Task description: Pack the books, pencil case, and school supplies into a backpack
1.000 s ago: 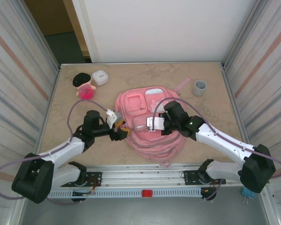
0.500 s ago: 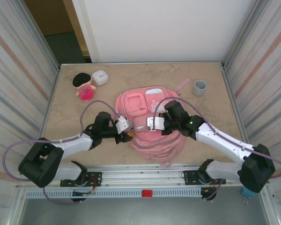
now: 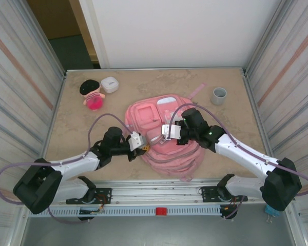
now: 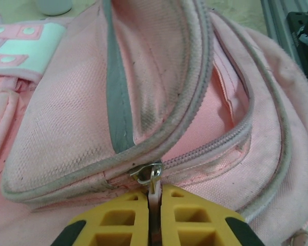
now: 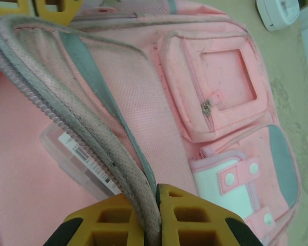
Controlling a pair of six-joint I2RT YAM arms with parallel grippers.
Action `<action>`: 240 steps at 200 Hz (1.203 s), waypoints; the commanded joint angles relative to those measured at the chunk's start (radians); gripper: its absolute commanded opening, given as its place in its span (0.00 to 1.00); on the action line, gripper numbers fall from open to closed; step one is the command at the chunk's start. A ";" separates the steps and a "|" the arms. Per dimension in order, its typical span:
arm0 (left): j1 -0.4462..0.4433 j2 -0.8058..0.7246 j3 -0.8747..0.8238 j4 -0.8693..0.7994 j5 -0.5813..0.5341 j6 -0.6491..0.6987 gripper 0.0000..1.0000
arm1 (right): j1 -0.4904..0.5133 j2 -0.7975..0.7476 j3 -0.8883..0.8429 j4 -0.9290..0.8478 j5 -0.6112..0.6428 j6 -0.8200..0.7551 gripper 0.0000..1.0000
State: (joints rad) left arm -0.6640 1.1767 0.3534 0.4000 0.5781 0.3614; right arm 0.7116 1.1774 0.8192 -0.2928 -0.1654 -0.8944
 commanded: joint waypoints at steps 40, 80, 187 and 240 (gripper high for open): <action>-0.024 -0.128 0.005 -0.043 -0.097 -0.145 0.00 | 0.017 -0.025 -0.026 0.087 -0.039 0.093 0.20; -0.008 -0.150 -0.005 -0.073 -0.217 -0.199 0.00 | 0.124 -0.107 0.049 -0.041 -0.026 0.462 0.46; 0.008 -0.110 0.000 -0.052 -0.219 -0.230 0.00 | 0.262 -0.181 0.040 -0.161 0.096 1.679 0.61; 0.009 -0.126 0.007 -0.079 -0.239 -0.225 0.00 | 0.232 -0.230 -0.045 -0.120 0.058 1.899 0.68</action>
State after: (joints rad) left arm -0.6670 1.0679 0.3447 0.3103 0.3725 0.1513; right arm 0.9619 0.9863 0.8001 -0.4347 -0.0837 0.8272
